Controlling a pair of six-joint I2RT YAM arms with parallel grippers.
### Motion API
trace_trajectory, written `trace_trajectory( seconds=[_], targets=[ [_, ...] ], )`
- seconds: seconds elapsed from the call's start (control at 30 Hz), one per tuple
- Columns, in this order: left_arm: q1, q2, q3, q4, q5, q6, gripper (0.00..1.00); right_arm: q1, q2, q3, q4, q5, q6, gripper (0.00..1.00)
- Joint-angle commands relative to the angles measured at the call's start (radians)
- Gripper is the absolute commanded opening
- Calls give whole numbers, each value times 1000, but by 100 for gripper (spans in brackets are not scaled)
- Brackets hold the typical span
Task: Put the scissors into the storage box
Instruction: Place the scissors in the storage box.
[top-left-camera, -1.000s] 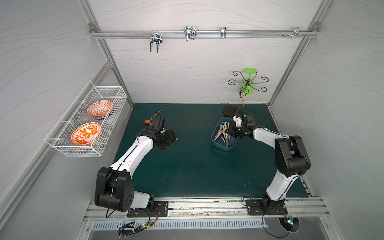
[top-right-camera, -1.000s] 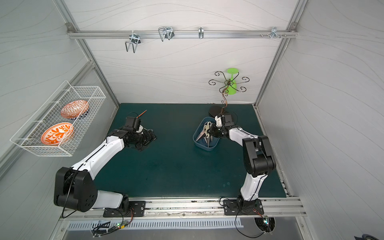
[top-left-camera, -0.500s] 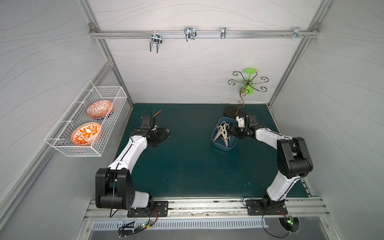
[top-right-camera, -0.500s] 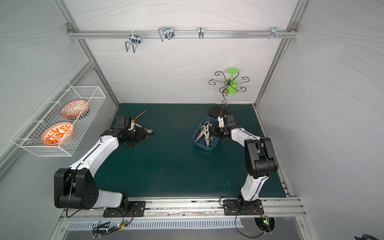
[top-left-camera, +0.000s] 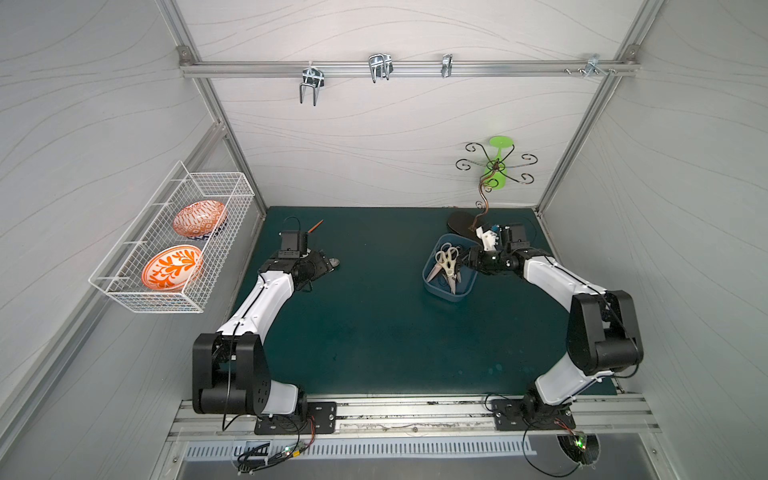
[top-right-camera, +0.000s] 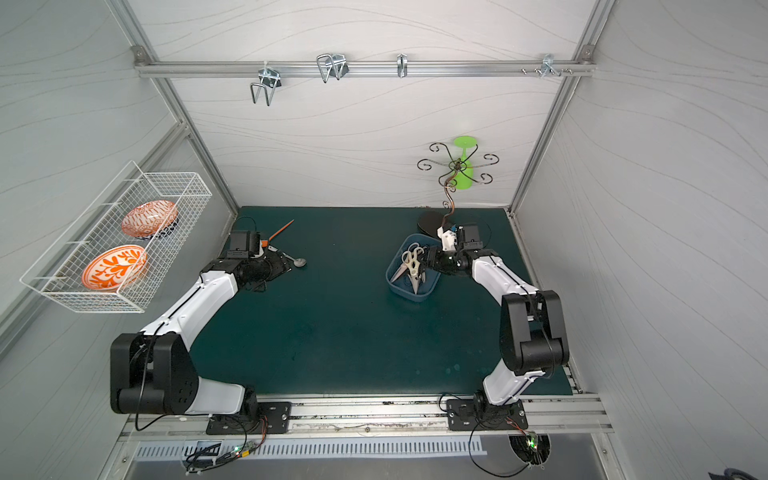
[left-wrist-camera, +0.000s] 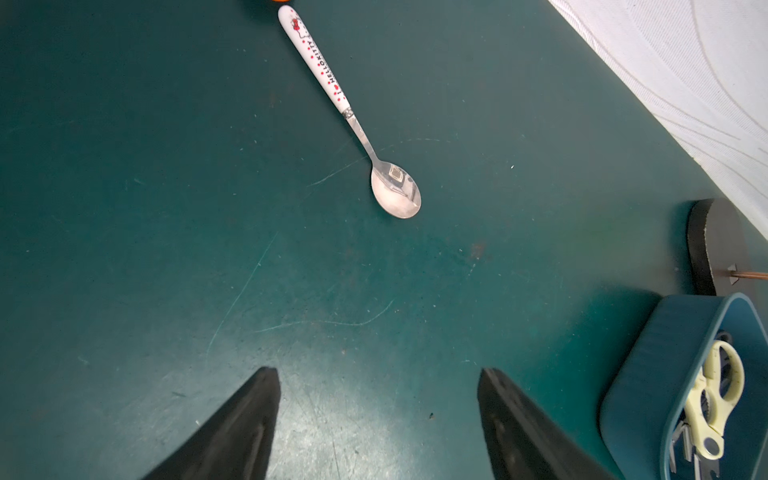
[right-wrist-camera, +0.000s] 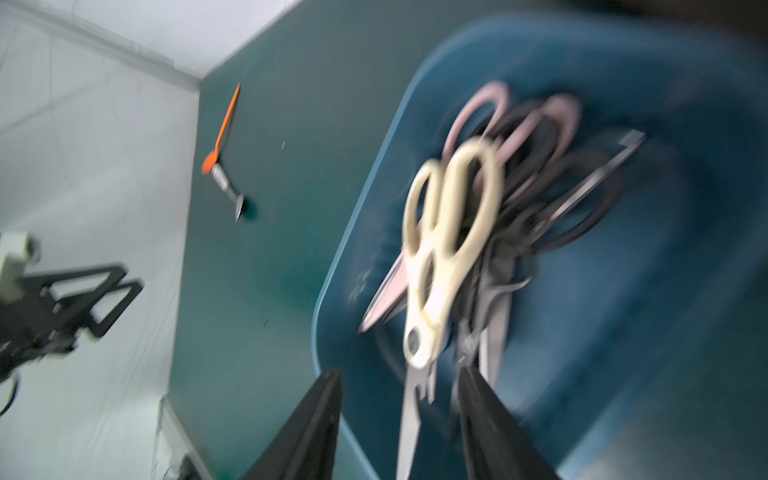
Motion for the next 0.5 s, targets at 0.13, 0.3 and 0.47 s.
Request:
trace_trajectory(
  seconds=[0.13,0.3,0.47],
  targets=[
    [6,-29,-16,25,-24,-6,79,91,57,-25,63,-100,83,50],
    [6,-42,-32,25,-19,-9,79,64,130,1,119,-68,107,50],
    [6,-46,-42,22,-20,-10,79,54,194,77,96,-24,68,50]
  ],
)
